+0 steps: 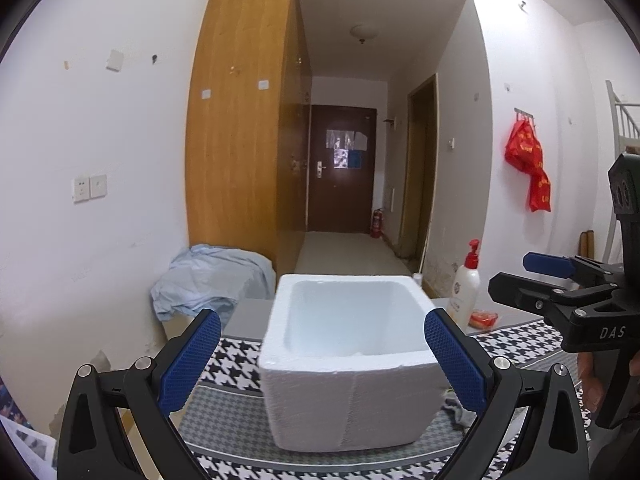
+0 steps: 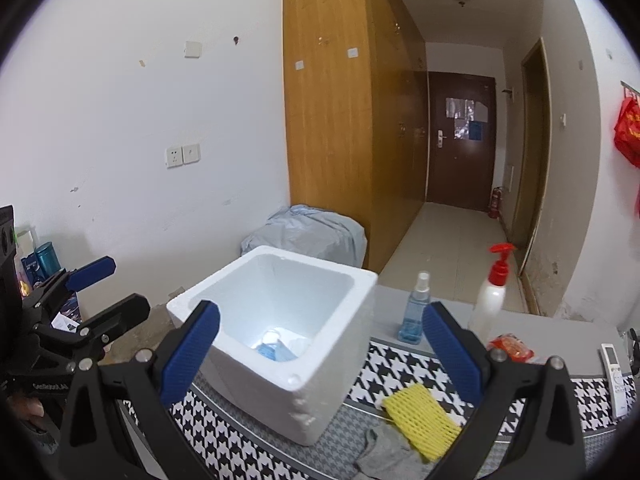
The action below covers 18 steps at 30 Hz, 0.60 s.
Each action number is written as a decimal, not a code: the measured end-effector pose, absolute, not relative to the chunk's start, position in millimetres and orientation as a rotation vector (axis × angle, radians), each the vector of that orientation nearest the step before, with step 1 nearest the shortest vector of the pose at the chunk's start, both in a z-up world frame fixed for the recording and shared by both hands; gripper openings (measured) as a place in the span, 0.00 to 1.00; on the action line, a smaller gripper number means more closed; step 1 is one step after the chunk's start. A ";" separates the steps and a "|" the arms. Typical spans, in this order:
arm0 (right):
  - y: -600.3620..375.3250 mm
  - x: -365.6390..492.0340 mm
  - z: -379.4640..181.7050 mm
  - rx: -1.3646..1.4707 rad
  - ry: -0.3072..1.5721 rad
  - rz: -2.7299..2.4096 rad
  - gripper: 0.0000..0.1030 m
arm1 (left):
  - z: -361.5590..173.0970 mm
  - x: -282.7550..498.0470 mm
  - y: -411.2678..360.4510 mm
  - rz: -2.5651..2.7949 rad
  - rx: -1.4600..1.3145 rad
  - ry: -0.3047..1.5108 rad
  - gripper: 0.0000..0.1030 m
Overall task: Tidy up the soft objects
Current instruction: 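Move both tools away from the box back over the remaining items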
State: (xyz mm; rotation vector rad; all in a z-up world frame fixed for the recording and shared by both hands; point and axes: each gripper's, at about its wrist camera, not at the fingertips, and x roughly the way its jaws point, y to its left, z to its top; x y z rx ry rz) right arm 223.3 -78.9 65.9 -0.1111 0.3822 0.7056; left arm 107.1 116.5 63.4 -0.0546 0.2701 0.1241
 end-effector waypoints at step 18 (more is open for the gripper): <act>-141.7 194.9 72.6 -0.076 0.333 0.597 1.00 | 72.2 107.2 64.5 0.006 -0.026 0.235 0.99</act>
